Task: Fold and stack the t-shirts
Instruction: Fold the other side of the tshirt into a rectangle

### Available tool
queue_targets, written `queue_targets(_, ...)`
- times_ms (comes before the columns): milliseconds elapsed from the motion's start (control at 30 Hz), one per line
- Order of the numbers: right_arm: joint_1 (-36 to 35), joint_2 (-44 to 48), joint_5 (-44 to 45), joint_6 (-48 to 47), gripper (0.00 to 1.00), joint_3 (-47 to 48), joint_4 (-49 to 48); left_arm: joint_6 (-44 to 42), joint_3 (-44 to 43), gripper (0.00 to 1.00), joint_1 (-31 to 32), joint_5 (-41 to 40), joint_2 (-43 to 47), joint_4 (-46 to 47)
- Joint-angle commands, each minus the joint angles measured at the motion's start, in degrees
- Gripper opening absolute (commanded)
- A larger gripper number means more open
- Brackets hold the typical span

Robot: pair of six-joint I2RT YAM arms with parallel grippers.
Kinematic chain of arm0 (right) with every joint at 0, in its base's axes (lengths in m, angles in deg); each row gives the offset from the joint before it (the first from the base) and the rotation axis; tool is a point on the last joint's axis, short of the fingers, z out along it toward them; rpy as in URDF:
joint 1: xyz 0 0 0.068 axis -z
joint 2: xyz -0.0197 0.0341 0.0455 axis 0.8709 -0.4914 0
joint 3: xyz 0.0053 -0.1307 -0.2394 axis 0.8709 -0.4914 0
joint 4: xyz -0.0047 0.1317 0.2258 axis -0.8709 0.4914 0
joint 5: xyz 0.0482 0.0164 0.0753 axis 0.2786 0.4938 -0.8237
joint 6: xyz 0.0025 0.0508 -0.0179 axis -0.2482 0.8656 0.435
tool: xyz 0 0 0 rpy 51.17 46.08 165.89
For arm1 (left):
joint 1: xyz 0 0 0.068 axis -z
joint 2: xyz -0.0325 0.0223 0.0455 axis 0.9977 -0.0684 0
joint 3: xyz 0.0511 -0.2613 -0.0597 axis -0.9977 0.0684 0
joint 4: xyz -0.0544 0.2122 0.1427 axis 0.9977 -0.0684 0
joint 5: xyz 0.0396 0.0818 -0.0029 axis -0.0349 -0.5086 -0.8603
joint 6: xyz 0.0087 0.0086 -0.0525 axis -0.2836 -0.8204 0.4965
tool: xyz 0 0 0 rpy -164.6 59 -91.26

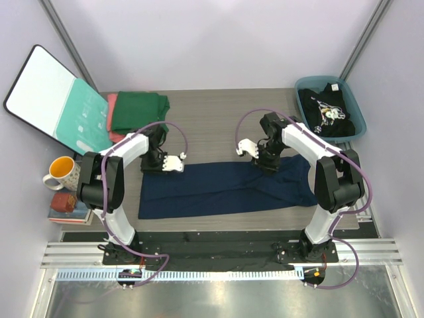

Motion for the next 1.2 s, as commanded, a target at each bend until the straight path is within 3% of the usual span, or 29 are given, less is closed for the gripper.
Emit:
queue_targets(0, -0.5, 0.8, -0.2, 0.9, 0.38, 1.3, -0.4, 0.4, -1.0, 0.33, 0.1, -0.5, -1.3, 1.4)
queue_targets(100, -0.6, 0.7, -0.5, 1.0, 0.38, 1.1, -0.3, 0.6, -1.7, 0.27, 0.1, -0.4, -2.3, 0.8)
queue_targets(133, -0.6, 0.7, -0.4, 1.0, 0.38, 1.1, -0.3, 0.5, -1.9, 0.22, 0.1, -0.4, -2.7, 0.5)
queue_targets(167, -0.6, 0.7, -0.4, 1.0, 0.38, 1.1, -0.3, 0.5, -2.1, 0.10, 0.1, -0.5, -3.2, 0.3)
queue_targets(233, -0.6, 0.4, -0.2, 0.8, 0.38, 0.9, -0.5, 0.4, -3.0, 0.00, 0.1, -0.6, -3.7, -0.8)
queue_targets(600, -1.3, -1.7, -0.5, 0.3, 0.39, 0.5, -0.6, 0.2, -10.8, 0.00, -0.3, -1.9, -3.9, -3.7)
queue_targets(1000, -1.8, -5.1, -0.1, 0.1, 0.43, 1.2, -3.0, 1.3, -6.8, 0.00, 0.9, -1.6, -4.3, -2.7)
queue_targets(1067, -1.9, -5.6, 0.2, 0.1, 0.34, 1.5, -3.1, 1.5, -6.8, 0.00, 1.1, -1.6, -4.4, -2.5)
queue_targets(1100, -1.7, -5.7, 0.3, 0.1, 0.21, 1.6, -2.8, 1.4, -6.9, 0.00, 1.1, -1.6, -4.4, -2.6)
queue_targets(1167, -1.9, -5.5, 0.2, -0.4, 0.08, 1.8, -1.6, 1.5, -7.1, 0.00, 1.1, -1.7, -4.6, -2.5)
